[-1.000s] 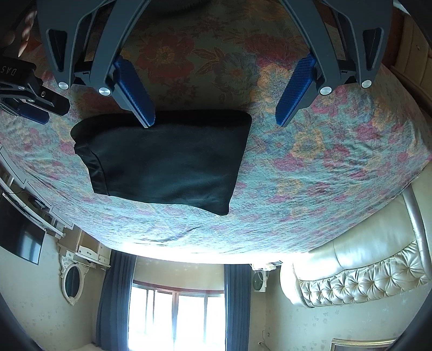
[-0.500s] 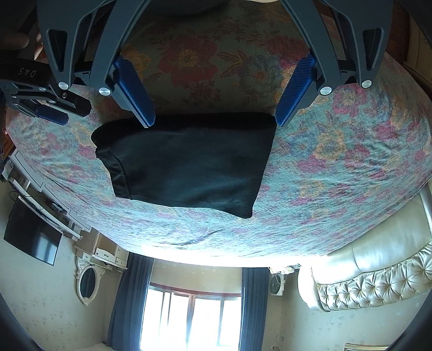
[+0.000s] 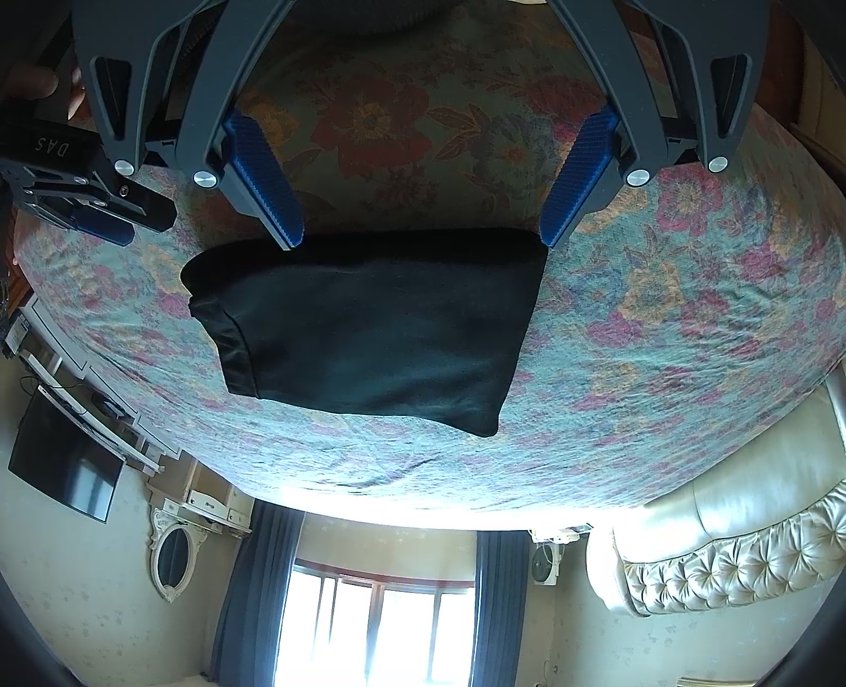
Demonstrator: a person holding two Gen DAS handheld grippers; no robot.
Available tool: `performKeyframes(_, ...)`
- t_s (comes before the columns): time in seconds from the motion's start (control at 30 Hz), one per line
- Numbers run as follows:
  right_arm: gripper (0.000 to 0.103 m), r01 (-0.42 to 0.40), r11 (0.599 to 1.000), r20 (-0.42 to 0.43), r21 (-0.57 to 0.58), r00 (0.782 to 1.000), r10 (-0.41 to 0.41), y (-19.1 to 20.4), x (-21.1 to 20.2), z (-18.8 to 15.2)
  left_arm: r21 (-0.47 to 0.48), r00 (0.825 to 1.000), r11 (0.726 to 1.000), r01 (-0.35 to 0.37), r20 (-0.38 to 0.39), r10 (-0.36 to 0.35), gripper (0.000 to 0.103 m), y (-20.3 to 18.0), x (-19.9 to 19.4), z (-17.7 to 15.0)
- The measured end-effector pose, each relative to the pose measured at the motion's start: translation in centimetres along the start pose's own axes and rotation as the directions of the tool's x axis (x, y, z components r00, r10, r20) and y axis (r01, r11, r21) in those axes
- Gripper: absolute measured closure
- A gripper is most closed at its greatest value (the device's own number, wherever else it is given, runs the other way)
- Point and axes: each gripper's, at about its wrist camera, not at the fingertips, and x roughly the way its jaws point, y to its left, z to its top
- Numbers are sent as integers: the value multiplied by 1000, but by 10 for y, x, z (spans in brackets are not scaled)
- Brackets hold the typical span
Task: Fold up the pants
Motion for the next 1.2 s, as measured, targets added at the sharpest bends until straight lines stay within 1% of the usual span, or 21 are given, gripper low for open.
performKeyframes(0.4,11,-1,1000,-5,9,1000,1,-2,1,-1,2,1000,1000,14,-24,-14,13,-2,5,-2)
performKeyframes(1.2,11,1,1000,-10,12,1000,0,-5,3,-1,3,999,1000,24,-38,-24,13,-3,6,-4)
